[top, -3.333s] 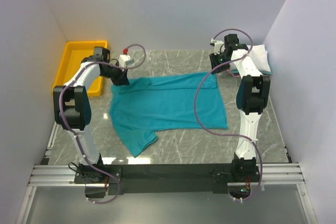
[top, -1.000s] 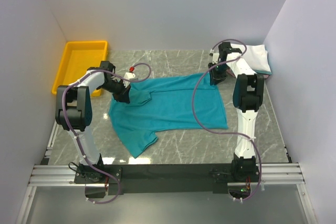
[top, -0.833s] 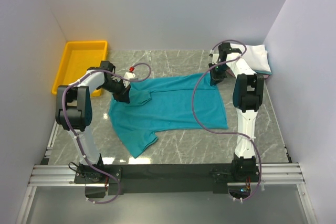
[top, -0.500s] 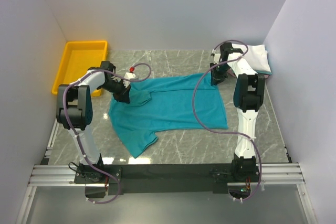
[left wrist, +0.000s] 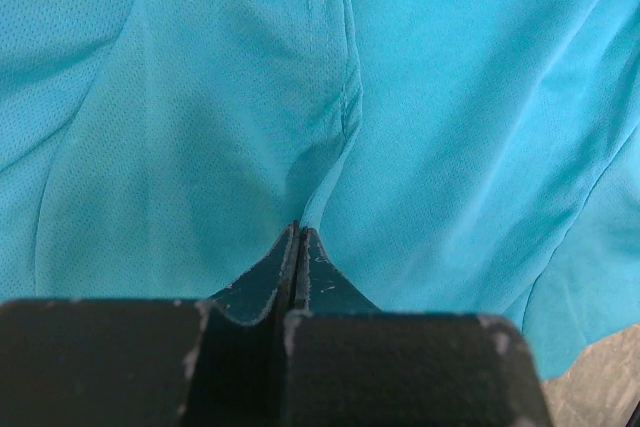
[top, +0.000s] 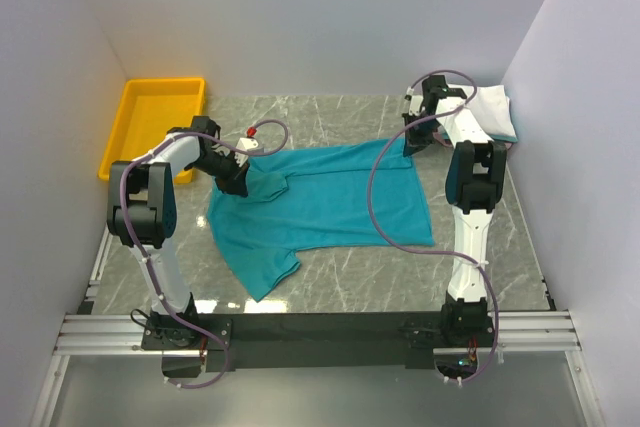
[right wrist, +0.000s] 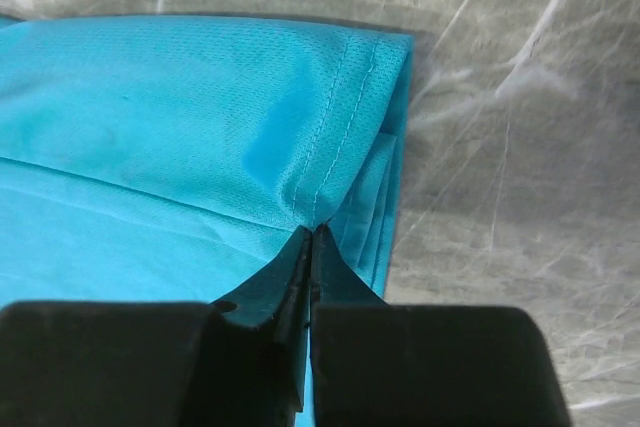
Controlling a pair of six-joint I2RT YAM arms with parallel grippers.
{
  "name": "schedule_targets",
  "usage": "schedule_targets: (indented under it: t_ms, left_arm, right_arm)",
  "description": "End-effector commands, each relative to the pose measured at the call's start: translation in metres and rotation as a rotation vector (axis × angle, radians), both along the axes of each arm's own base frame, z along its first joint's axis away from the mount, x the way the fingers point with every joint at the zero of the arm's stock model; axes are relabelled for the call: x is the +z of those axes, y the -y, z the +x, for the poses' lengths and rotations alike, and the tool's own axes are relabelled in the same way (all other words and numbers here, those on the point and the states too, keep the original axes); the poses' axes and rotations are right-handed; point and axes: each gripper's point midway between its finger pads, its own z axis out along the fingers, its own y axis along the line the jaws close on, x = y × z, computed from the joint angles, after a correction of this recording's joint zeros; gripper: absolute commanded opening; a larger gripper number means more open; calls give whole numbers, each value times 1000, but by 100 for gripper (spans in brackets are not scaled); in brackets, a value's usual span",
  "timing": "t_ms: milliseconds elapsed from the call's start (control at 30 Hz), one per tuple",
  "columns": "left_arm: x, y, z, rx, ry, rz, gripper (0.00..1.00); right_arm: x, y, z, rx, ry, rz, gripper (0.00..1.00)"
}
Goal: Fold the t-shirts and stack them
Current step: Fold the tshirt
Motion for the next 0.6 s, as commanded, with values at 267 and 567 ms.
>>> schedule_targets:
  t_ms: [267,567]
  left_arm:
    - [35,-3,2,-6,67,-33,1]
    - [29,-5,-5,-6,43,-29,1]
  right_arm:
    - [31,21,-7,43,73,7,0]
    - [18,28,-12,89,50,-49,0]
